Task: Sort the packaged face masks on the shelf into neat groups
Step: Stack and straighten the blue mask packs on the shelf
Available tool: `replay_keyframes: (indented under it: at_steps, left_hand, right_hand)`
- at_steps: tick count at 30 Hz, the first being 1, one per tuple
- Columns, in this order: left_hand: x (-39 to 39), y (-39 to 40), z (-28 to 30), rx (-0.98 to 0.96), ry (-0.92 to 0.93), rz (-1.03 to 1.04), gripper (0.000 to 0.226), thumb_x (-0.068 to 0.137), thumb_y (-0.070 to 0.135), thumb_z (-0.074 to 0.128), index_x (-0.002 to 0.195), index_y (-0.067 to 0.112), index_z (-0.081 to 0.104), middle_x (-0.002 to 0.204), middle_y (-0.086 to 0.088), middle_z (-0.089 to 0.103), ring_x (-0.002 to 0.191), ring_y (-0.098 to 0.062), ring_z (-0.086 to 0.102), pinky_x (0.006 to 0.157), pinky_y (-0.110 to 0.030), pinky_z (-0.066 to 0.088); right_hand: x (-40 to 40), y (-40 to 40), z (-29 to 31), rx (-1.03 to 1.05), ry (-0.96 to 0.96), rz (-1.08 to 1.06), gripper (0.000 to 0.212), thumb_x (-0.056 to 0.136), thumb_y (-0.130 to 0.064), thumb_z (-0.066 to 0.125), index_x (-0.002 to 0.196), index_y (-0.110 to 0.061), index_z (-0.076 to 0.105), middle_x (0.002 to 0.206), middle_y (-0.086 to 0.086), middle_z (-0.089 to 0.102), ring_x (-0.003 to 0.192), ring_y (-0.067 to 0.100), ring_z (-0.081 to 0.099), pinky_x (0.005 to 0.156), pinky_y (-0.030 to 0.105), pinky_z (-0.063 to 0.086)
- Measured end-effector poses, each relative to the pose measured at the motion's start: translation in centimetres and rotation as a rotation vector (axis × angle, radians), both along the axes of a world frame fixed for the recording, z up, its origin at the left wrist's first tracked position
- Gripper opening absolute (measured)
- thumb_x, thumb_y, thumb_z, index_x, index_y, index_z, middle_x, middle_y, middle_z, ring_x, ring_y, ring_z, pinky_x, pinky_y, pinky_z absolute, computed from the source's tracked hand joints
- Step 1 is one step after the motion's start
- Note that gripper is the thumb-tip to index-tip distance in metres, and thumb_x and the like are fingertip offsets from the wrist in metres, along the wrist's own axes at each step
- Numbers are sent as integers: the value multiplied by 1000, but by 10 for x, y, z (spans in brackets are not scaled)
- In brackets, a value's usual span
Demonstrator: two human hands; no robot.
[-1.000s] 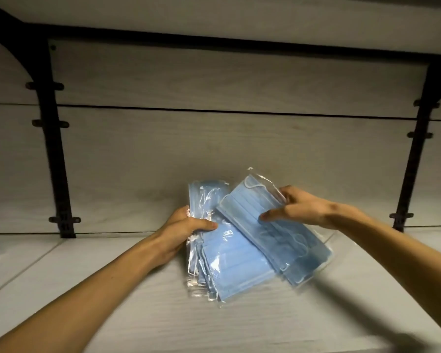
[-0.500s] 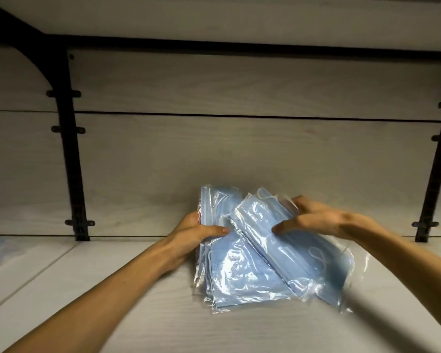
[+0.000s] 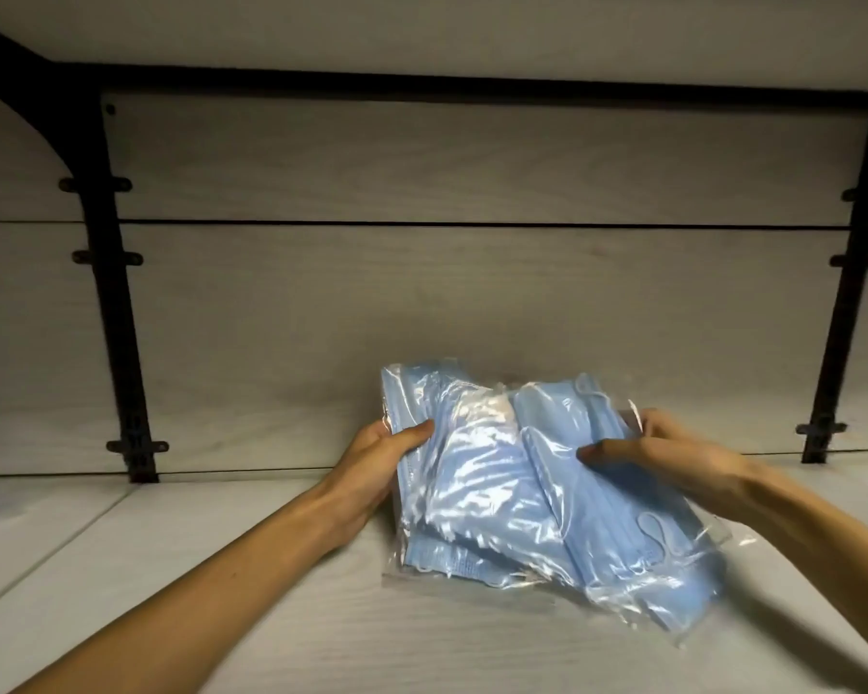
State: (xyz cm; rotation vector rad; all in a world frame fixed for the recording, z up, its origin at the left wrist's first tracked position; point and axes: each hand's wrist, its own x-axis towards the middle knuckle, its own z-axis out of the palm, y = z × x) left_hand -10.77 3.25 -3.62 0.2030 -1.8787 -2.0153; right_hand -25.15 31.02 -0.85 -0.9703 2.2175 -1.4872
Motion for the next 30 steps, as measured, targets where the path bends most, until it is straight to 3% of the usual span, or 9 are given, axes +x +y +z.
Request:
replay_keyframes:
  at_steps: [5,11,14,17,19,23,25,28,30]
  left_hand:
    - [0,12,5,109,24,62,32,103,24,55,126,5,66,117,-16,74,112,-33,69,108,-48,47]
    - [5,19,15,292,-5,76,39,106,27,47,131,2,63,126,-22,68,120,-37,64,109,-52,46]
    - [6,16,14,297,-20,72,43,105,37,47,133,8,63,127,-17,69,120,-35,64,108,-50,47]
    - [3,13,11,215,-82,-1,52,96,53,57,136,18,61,128,-10,70,121,-30,65,112,-49,44]
    - [2,16,4,141,-57,-27,54,89,37,73,136,13,59,123,-9,73,115,-28,69,109,-46,48]
    - [7,22,-5,30,26,-87,46,84,6,78,127,11,63,113,-7,77,104,-23,74,88,-34,59]
    - [9,24,-2,-25,78,-95,42,85,-1,75,123,13,64,110,-5,78,101,-20,75,78,-27,60]
    - [6,36,15,-119,148,-62,40,83,-7,71,118,8,64,104,-11,78,95,-22,76,72,-29,60]
    - [3,45,37,-165,249,-25,45,73,-2,72,116,7,65,102,-10,78,92,-21,76,71,-29,60]
  right_hand:
    - [-2,0,-14,-281,-129,-194,20,80,-26,82,82,-7,75,71,13,70,54,20,64,45,25,50]
    - [11,-26,-19,-555,-316,-350,15,89,-15,74,90,0,70,72,13,74,55,22,70,44,24,53]
    - [25,-44,-23,-561,-322,-383,17,92,-13,71,96,3,70,78,15,76,61,24,72,48,25,54]
    - [41,-61,-29,-540,-286,-396,22,94,-15,70,106,3,69,93,20,76,82,35,74,72,38,62]
    - [50,-67,-29,-506,-254,-351,25,95,-20,69,109,0,69,100,20,76,93,37,73,87,46,60]
    - [66,-74,-28,-441,-129,-264,37,92,-34,70,117,-9,59,103,6,69,82,12,71,57,15,54]
    - [71,-74,-27,-421,-68,-233,37,94,-37,67,124,-22,53,109,-11,63,88,1,66,58,9,49]
    - [68,-71,-12,-359,169,-230,23,95,-35,67,116,-28,62,106,-16,71,103,9,67,78,16,54]
    - [68,-70,10,-432,256,-257,35,91,-35,72,122,-25,60,115,-7,70,108,14,67,93,34,56]
